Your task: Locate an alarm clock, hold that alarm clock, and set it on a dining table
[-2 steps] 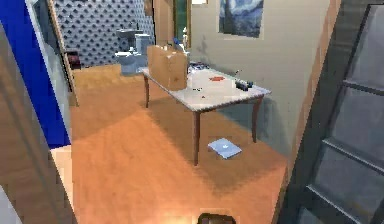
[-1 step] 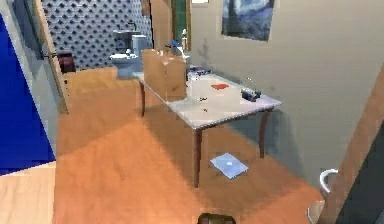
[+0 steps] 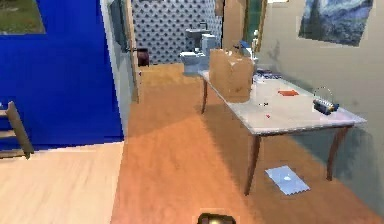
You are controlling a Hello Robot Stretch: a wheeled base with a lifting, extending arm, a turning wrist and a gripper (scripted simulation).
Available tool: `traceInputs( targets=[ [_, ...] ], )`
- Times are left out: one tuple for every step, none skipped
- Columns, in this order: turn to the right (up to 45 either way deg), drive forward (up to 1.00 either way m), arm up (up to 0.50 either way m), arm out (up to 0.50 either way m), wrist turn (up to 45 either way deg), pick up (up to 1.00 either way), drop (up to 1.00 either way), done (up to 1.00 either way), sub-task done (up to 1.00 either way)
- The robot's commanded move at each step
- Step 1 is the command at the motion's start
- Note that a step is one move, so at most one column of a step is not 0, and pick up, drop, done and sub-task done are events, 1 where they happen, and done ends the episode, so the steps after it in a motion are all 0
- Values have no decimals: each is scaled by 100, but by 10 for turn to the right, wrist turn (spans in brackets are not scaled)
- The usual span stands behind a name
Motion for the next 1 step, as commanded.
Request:
traceInputs(
  targets=[
    [0, 100, 0, 0, 0, 0, 0, 0, 0]
  ],
)
